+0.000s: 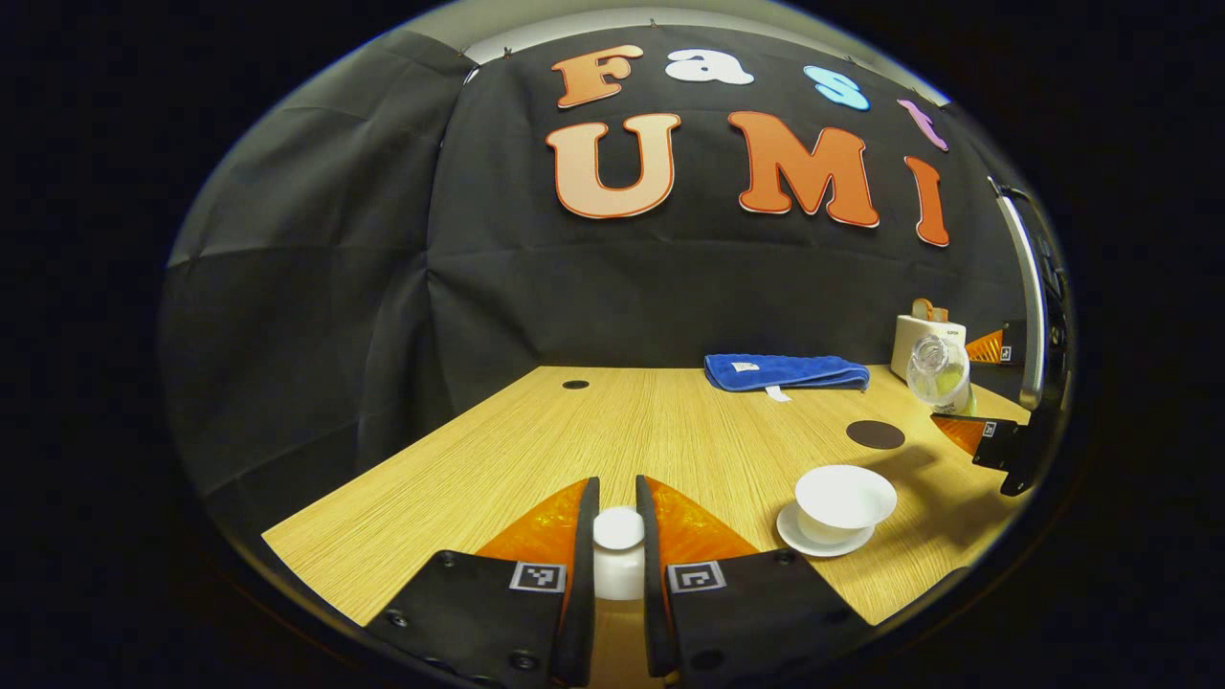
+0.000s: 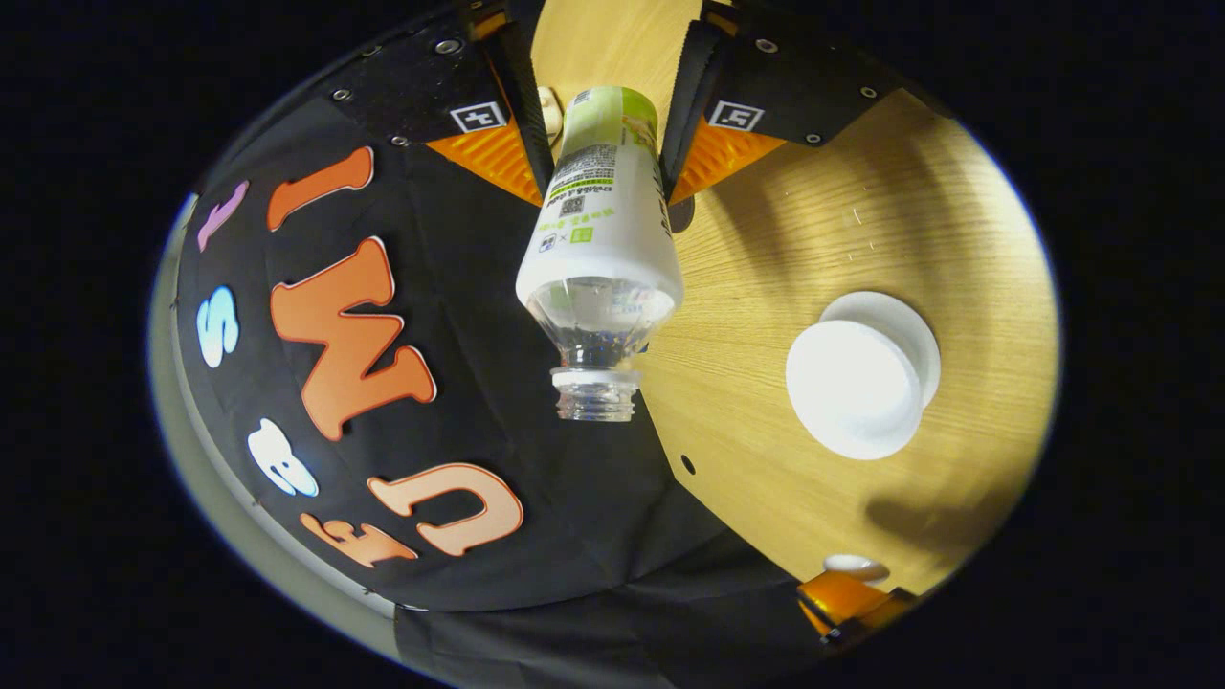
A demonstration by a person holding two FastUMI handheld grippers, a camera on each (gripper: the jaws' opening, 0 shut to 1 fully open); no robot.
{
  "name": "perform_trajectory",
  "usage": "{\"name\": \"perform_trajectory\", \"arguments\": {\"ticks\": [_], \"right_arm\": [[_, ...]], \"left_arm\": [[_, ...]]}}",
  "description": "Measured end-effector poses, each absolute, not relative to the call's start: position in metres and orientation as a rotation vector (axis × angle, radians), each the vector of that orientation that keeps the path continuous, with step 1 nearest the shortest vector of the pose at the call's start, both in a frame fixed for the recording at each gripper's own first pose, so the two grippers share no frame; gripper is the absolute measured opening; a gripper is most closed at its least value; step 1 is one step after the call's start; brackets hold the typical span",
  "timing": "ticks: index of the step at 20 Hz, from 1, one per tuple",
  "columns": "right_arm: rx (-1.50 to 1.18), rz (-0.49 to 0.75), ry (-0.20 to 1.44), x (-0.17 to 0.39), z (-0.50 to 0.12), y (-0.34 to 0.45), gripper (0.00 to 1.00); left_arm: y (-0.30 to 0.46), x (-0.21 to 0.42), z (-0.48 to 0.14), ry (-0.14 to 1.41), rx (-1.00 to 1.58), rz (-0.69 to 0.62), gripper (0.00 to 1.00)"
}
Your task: Open the teacup lid with one hand, grasp the water bottle and pour water into the teacup with the other hand; after pouring, place the water bottle on the coaster and then close the teacup lid.
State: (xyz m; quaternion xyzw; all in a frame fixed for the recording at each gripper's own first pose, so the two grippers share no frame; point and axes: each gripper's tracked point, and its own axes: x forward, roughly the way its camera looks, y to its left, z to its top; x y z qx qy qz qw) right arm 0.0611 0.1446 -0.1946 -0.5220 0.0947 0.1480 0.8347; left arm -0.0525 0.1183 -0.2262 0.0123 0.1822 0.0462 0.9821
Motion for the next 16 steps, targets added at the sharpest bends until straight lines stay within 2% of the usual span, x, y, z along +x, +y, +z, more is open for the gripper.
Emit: {"name": "perform_trajectory", "arguments": {"ticks": [1, 2, 16], "right_arm": [[-1.13, 0.32, 0.19, 0.061, -0.195, 0.146, 0.62], [-1.16, 0.326, 0.182, 0.065, -0.197, 0.145, 0.62], [-1.545, 0.261, -0.049, 0.085, -0.169, 0.151, 0.62]], "left_arm": [[0.121, -0.054, -0.226, 0.368, 0.03, 0.095, 0.22], [0.123, -0.053, -0.228, 0.371, 0.036, 0.096, 0.25], [0.155, -0.06, -0.22, 0.357, 0.056, 0.14, 0.25]]}}
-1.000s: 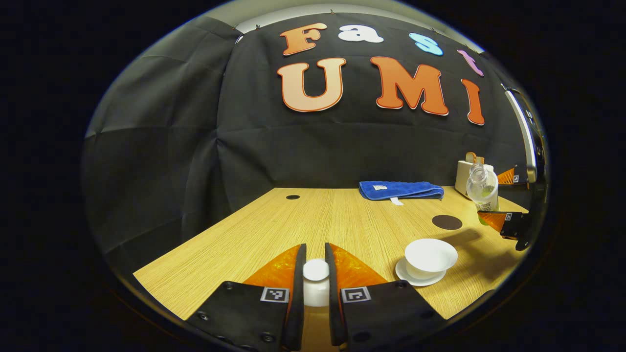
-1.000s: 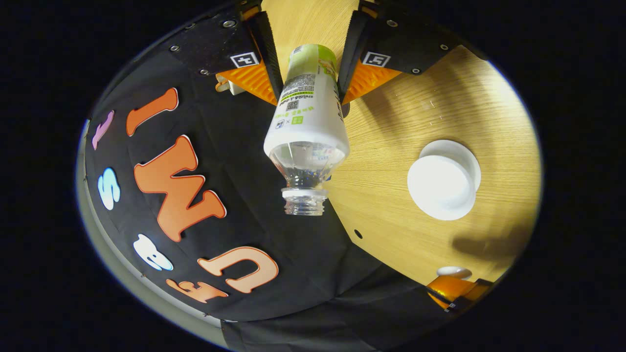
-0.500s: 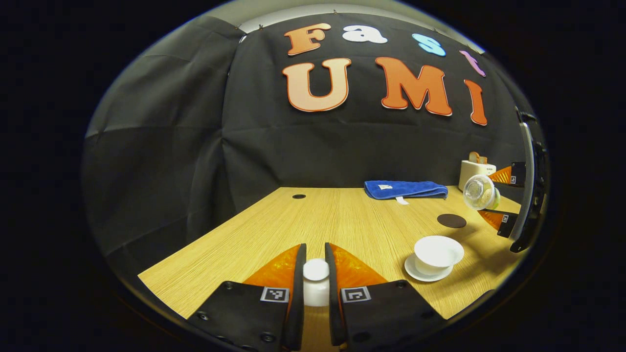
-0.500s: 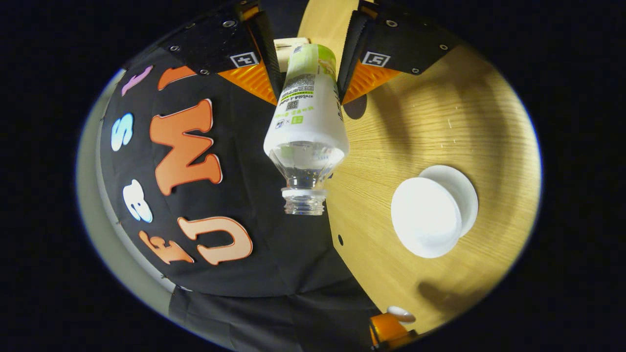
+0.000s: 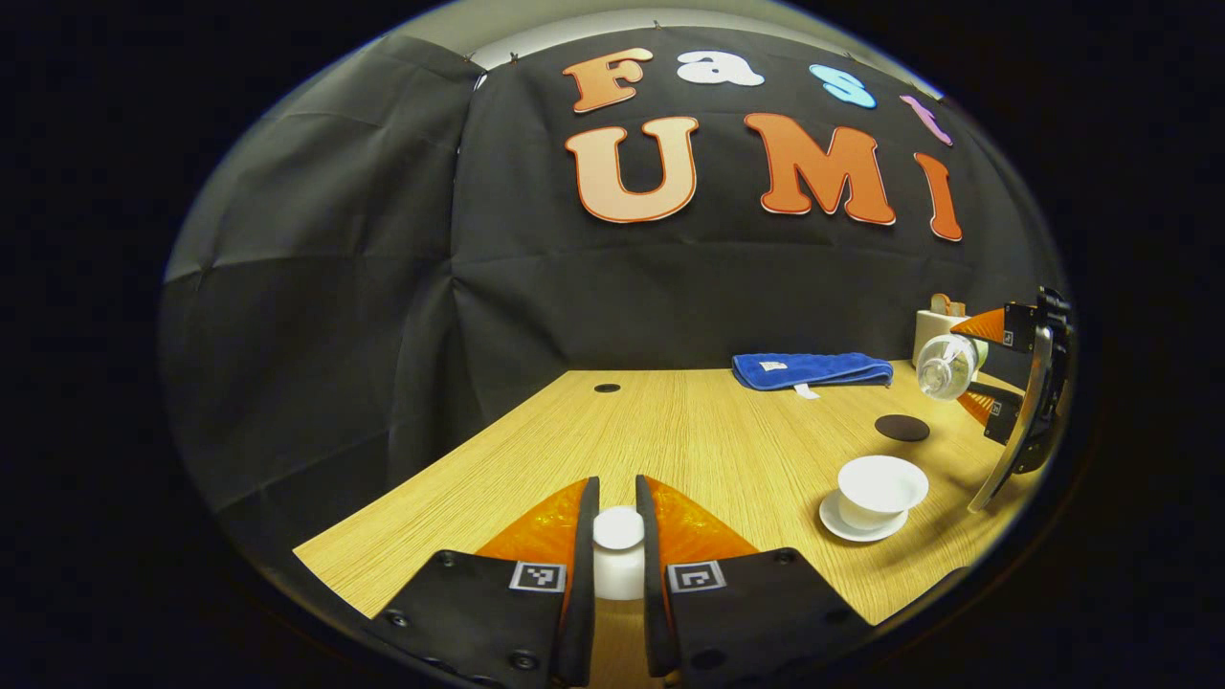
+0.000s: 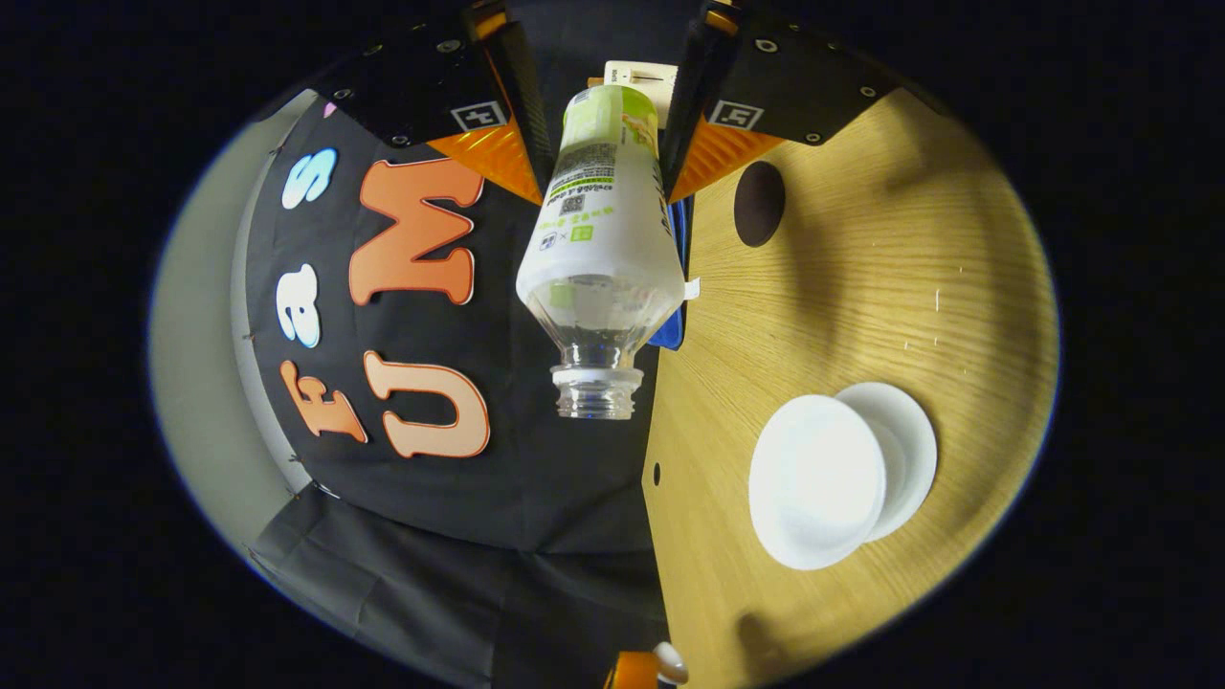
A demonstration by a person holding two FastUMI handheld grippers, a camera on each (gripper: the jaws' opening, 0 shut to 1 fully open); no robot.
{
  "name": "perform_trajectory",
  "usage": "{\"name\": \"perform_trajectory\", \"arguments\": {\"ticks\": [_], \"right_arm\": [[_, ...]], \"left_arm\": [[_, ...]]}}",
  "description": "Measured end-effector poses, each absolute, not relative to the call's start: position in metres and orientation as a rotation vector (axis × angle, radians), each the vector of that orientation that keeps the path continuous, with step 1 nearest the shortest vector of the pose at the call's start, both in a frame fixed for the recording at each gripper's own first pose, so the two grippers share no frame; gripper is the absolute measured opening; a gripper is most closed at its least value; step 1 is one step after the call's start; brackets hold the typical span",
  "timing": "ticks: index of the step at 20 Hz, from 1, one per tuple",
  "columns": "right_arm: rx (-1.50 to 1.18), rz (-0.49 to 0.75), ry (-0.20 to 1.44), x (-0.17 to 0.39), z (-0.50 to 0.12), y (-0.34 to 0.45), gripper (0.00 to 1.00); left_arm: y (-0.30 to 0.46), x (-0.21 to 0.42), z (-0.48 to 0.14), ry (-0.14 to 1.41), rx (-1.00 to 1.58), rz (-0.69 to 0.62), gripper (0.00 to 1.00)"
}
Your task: Open the teacup lid with one hand, grasp the water bottle and pour water into the teacup with the other hand; after pouring, place the water bottle on the coaster and then close the teacup lid.
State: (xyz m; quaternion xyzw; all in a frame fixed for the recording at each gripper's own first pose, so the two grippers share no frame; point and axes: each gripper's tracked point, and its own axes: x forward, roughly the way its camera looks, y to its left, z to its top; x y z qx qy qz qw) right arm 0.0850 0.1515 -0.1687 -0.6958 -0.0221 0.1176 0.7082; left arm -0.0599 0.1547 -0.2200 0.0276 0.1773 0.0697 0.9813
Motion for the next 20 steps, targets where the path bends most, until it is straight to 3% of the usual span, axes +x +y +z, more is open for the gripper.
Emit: {"name": "perform_trajectory", "arguments": {"ticks": [4, 5, 19, 20], "right_arm": [[-1.59, 0.256, -0.089, 0.084, -0.167, 0.154, 0.61], [-1.603, 0.253, -0.101, 0.084, -0.166, 0.154, 0.61], [-1.711, 0.175, -0.259, 0.089, -0.137, 0.159, 0.65], [-1.718, 0.173, -0.272, 0.089, -0.135, 0.159, 0.61]], "left_arm": [[0.155, -0.059, -0.225, 0.37, 0.052, 0.133, 0.22], [0.155, -0.059, -0.226, 0.372, 0.05, 0.132, 0.25], [0.152, -0.056, -0.232, 0.382, 0.055, 0.116, 0.22], [0.152, -0.056, -0.234, 0.384, 0.054, 0.116, 0.25]]}}
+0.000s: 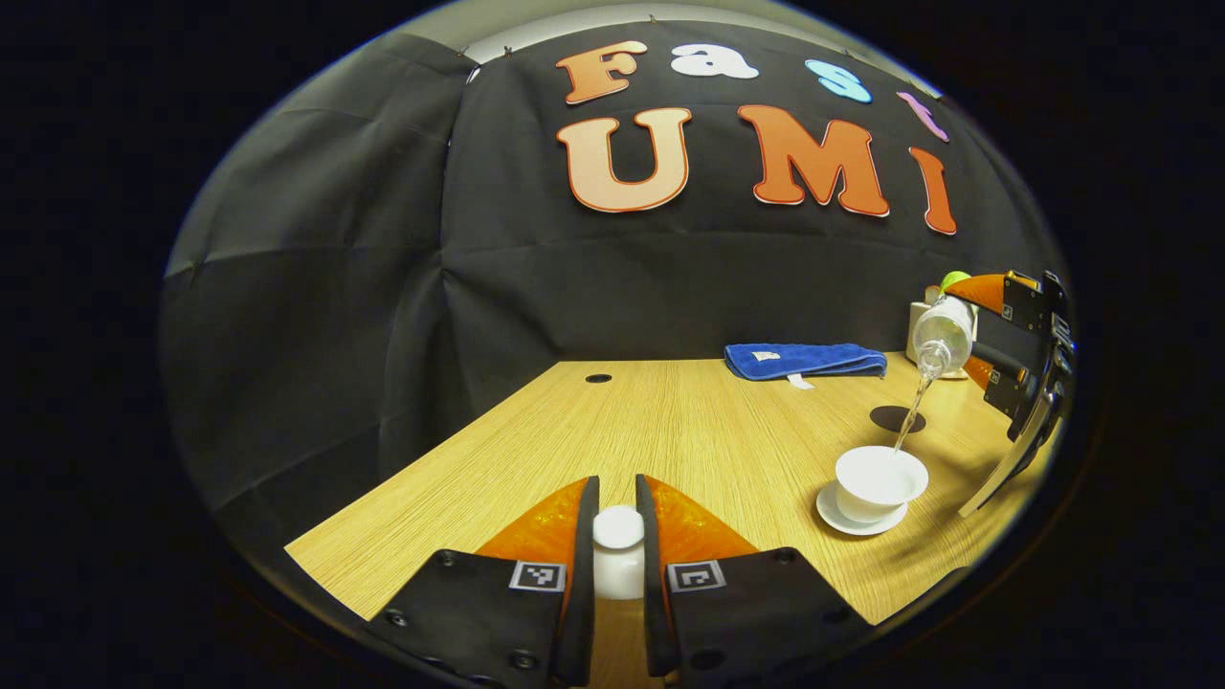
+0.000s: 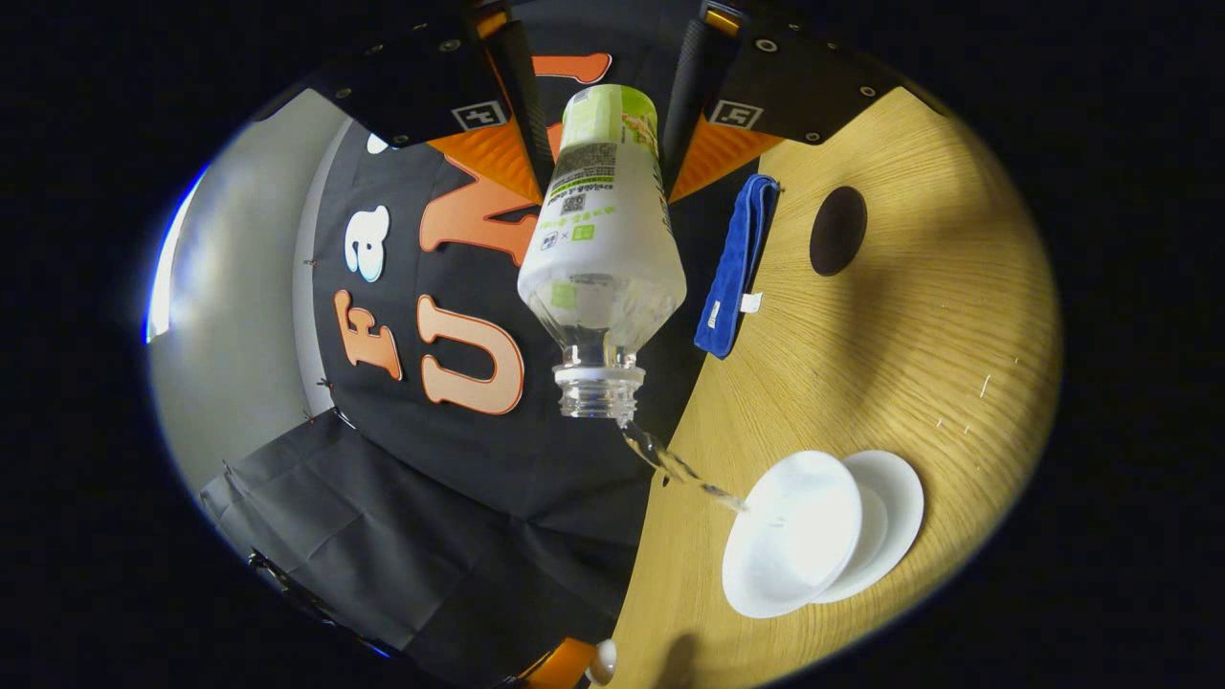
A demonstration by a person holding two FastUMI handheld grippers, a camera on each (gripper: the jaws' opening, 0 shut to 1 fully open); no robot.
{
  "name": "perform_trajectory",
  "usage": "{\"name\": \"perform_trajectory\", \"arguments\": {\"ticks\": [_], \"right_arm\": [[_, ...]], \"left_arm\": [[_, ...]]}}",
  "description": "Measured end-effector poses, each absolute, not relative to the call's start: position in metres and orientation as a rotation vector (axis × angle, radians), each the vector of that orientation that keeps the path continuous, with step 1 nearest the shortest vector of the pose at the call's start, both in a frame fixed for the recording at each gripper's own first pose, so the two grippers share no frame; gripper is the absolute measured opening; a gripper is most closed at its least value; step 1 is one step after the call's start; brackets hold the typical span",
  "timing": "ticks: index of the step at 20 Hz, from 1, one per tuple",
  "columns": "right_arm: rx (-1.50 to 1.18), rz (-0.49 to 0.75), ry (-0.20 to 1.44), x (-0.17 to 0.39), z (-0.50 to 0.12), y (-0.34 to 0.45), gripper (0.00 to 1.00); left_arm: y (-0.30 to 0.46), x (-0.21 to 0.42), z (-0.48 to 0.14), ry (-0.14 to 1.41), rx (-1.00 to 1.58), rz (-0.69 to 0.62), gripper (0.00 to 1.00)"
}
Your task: Open the teacup lid with one hand, grasp the water bottle and pour water into the teacup with the other hand; after pouring, place the water bottle on the coaster and then close the teacup lid.
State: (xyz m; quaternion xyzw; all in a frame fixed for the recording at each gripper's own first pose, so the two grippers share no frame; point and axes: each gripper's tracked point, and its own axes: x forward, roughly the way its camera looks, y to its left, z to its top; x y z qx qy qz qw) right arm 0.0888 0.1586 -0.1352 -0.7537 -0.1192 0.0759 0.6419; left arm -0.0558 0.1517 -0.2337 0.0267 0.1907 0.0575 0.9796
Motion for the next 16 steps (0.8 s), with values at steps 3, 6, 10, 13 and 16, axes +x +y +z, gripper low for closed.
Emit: {"name": "perform_trajectory", "arguments": {"ticks": [3, 6, 10, 13, 16], "right_arm": [[-1.754, 0.165, -0.317, 0.089, -0.124, 0.159, 0.61], [-1.771, 0.152, -0.351, 0.091, -0.114, 0.159, 0.61], [-1.809, 0.138, -0.407, 0.093, -0.102, 0.163, 0.61], [-1.822, 0.137, -0.431, 0.093, -0.1, 0.166, 0.61], [-1.84, 0.141, -0.46, 0.092, -0.097, 0.17, 0.65]], "left_arm": [[0.15, -0.056, -0.239, 0.403, 0.054, 0.111, 0.25], [0.149, -0.054, -0.235, 0.394, 0.053, 0.108, 0.22], [0.147, -0.054, -0.233, 0.391, 0.053, 0.101, 0.25], [0.148, -0.054, -0.231, 0.388, 0.05, 0.105, 0.25], [0.148, -0.054, -0.231, 0.392, 0.051, 0.104, 0.22]]}}
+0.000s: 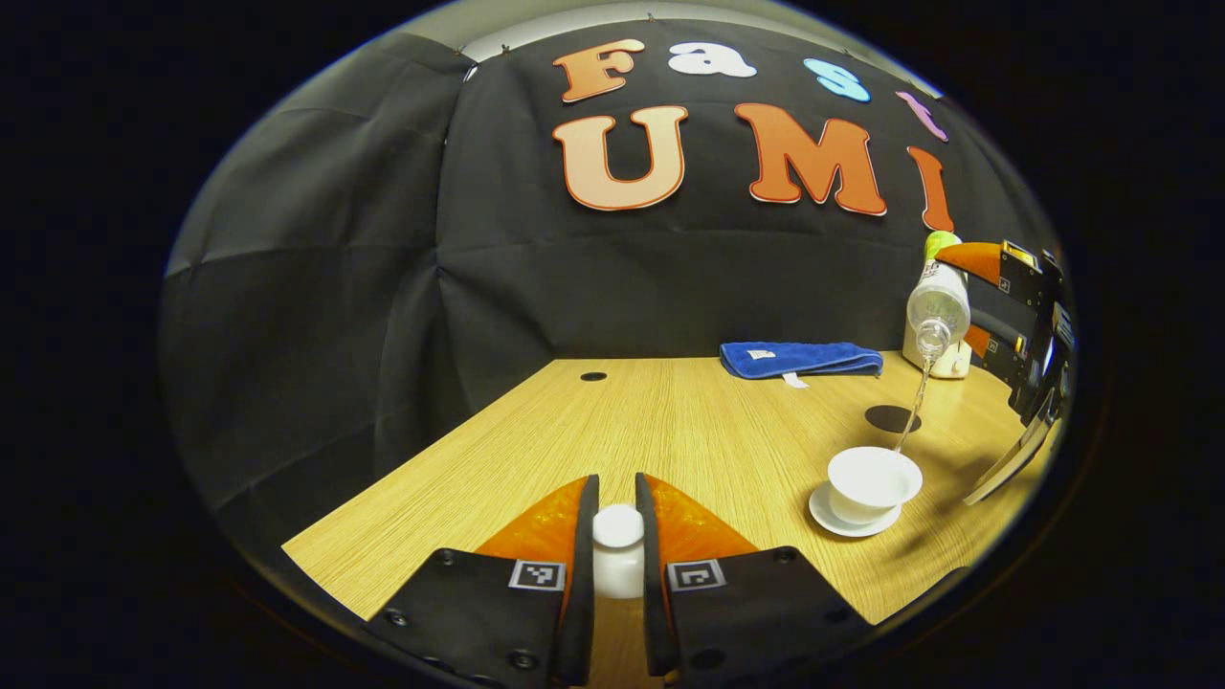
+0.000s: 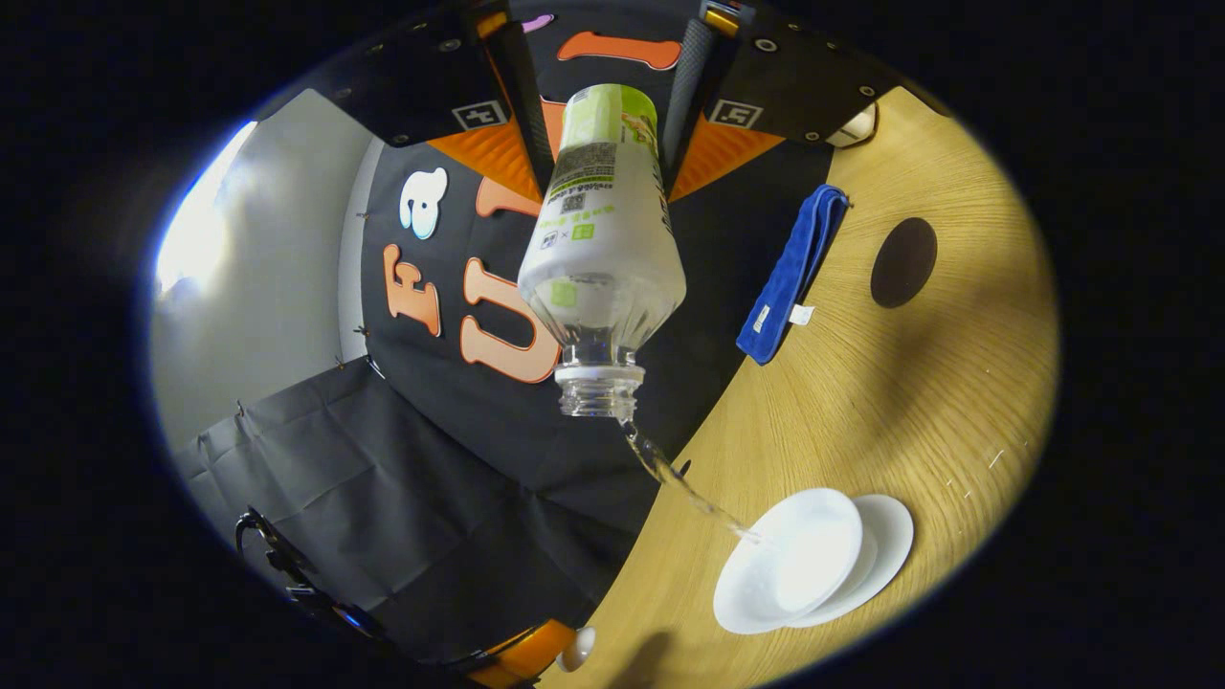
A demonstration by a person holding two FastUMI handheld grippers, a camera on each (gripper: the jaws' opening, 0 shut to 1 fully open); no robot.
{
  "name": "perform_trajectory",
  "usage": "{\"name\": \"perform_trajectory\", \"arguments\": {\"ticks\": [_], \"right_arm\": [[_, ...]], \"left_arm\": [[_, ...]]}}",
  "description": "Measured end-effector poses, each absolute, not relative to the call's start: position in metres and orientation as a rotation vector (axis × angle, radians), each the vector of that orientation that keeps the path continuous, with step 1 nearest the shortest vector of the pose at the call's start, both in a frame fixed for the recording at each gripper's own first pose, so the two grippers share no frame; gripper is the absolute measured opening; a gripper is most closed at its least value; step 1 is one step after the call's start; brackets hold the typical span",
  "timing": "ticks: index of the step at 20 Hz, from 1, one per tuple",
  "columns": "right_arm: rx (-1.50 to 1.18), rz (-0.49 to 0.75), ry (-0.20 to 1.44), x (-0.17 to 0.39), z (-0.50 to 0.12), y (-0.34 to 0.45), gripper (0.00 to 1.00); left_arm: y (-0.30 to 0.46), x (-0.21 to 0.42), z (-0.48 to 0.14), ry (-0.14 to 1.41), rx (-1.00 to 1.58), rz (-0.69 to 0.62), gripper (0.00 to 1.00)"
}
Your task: Open the teacup lid with one hand, grasp the water bottle and pour water into the teacup with the other hand; after pouring, place the water bottle on the coaster and then close the teacup lid.
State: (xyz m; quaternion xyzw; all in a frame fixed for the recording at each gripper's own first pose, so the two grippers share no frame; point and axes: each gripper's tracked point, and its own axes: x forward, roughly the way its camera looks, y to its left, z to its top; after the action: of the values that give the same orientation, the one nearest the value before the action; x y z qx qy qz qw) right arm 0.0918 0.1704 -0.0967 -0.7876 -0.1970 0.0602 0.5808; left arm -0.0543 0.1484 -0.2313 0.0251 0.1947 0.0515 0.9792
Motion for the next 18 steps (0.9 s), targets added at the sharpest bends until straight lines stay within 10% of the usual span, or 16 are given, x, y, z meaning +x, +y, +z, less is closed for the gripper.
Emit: {"name": "perform_trajectory", "arguments": {"ticks": [18], "right_arm": [[-1.964, 0.23, -0.595, 0.083, -0.112, 0.198, 0.61]], "left_arm": [[0.144, -0.056, -0.235, 0.409, 0.036, 0.095, 0.25]]}}
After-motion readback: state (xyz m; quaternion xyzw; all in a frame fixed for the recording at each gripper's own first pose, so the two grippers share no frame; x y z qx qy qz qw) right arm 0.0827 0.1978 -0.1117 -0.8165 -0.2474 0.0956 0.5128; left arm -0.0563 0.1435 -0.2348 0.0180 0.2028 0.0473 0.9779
